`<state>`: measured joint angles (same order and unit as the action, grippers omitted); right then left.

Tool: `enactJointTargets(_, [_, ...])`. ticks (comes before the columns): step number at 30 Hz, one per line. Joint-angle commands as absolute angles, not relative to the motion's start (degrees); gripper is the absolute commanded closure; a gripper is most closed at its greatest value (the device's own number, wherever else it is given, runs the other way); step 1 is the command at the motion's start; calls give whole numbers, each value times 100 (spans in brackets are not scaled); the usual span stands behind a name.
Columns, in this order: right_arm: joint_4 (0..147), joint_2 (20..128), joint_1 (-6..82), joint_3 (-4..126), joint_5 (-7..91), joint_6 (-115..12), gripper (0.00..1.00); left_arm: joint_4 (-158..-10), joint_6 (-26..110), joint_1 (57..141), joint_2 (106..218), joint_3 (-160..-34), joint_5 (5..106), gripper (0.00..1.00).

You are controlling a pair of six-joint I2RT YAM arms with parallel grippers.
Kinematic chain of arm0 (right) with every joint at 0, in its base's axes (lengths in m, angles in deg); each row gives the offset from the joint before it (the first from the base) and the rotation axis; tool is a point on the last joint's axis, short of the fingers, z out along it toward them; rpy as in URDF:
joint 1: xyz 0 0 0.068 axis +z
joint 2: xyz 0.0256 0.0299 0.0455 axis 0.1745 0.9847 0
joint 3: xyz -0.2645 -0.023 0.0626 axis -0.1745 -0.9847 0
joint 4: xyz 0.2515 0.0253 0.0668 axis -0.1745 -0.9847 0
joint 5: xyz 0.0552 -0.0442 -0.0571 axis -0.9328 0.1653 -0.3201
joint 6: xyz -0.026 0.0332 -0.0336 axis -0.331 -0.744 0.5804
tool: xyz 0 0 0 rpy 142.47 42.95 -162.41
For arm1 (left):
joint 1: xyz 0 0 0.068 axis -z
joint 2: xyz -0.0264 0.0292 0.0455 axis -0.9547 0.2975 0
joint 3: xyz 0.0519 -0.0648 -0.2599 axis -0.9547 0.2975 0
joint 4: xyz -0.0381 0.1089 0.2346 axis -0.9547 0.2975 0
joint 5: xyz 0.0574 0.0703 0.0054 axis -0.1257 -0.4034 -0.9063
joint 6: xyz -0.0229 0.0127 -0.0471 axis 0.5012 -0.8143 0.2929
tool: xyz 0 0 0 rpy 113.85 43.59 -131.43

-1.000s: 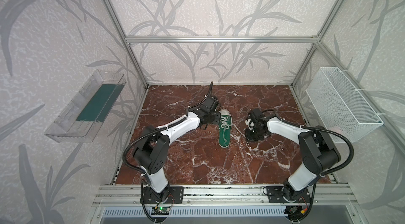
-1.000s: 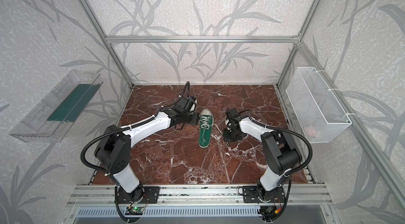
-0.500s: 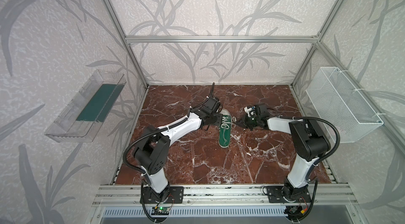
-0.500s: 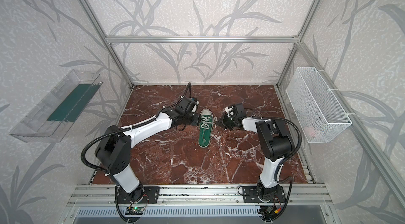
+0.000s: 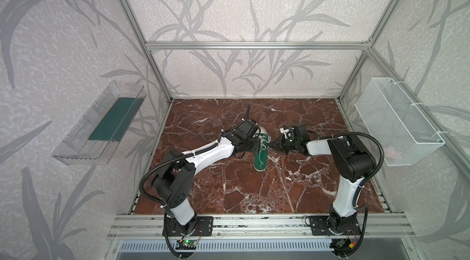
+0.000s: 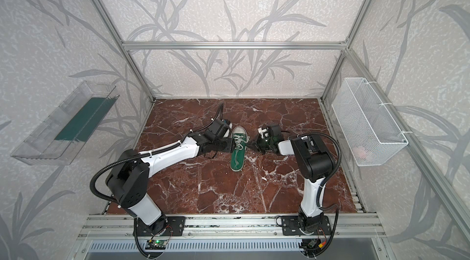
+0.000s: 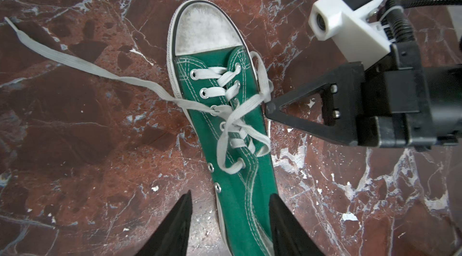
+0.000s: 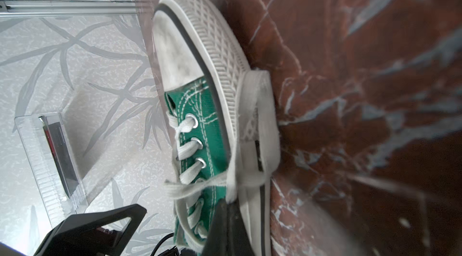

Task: Tie the shoes

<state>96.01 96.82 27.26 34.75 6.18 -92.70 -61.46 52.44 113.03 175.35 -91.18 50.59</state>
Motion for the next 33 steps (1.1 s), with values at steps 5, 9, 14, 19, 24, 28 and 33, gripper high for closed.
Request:
enactJointTargets(5, [9958, 9740, 2745, 3575, 365, -9490, 100, -6362, 5524, 11382, 17355, -8916, 5266, 48])
enactJointTargets(9, [10204, 9866, 2761, 3624, 215, -9673, 100, -6451, 5547, 11400, 17377, -8868, 5341, 48])
enactJointTargets(14, [10289, 9959, 2789, 3680, 111, -9756, 100, -6594, 5635, 11407, 17405, -8787, 5418, 49])
enactJointTargets(19, [10687, 10075, 2798, 3672, 19, -10060, 100, -6637, 5674, 11409, 17426, -8742, 5461, 49])
enactJointTargets(24, [10873, 10121, 2798, 3646, -72, -10235, 100, -6676, 5684, 11409, 17416, -8698, 5460, 49])
enactJointTargets(28, [11118, 10188, 2798, 3589, -178, -10419, 100, -6722, 5704, 11409, 17421, -8675, 5479, 49])
enactJointTargets(33, [11243, 10244, 2807, 3541, -291, -10526, 100, -6746, 5711, 11409, 17435, -8653, 5493, 49])
